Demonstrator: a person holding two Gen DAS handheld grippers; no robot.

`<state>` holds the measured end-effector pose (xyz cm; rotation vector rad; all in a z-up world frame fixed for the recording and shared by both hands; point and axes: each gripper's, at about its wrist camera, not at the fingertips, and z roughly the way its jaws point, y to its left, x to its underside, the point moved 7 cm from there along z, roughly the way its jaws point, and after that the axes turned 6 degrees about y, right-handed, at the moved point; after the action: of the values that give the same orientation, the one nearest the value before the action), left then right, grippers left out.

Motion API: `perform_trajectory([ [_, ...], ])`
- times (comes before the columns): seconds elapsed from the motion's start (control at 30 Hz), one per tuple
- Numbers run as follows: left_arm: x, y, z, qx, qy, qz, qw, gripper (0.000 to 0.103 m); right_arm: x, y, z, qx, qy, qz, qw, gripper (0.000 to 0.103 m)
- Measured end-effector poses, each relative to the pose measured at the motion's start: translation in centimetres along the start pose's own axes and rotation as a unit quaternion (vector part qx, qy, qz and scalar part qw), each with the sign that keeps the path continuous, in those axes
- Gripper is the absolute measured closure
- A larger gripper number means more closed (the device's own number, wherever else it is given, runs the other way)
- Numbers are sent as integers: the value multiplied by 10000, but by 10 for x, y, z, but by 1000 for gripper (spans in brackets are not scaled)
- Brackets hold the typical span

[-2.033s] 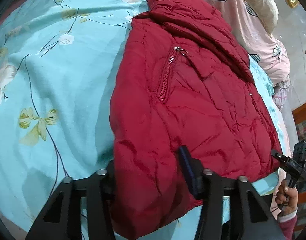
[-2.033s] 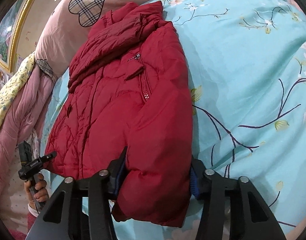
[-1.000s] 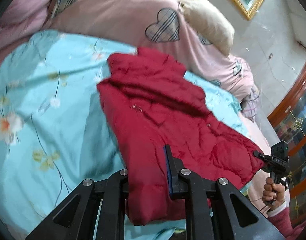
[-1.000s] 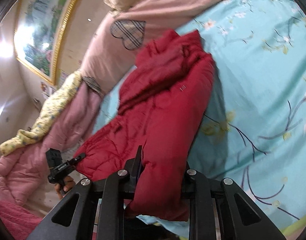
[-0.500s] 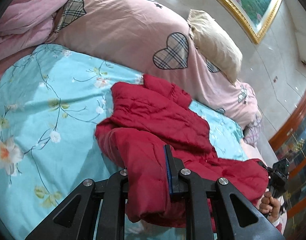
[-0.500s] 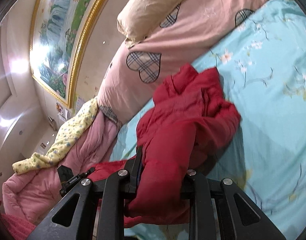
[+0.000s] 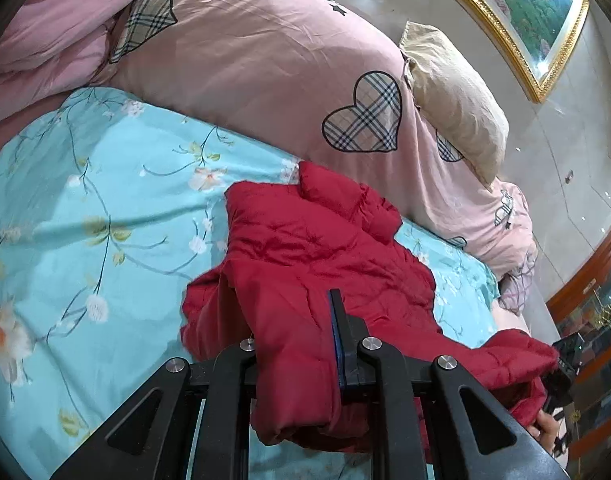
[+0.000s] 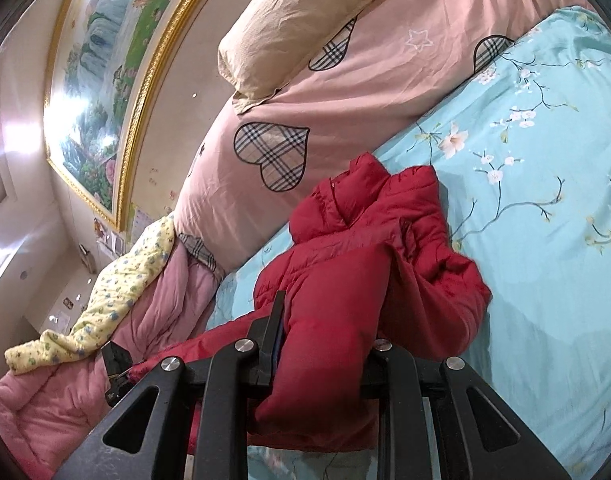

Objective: Fold large clothes
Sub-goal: 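Carry the held hem with both tools up and over toward the collar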

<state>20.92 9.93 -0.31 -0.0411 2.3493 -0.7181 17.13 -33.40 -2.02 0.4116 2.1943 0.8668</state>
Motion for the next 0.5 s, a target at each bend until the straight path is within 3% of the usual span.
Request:
perform_trajectory([
  [0.5,-81,-12,94,-695,112,-64,9975,86,-74,-14,64,481,-352,79,9982,78],
])
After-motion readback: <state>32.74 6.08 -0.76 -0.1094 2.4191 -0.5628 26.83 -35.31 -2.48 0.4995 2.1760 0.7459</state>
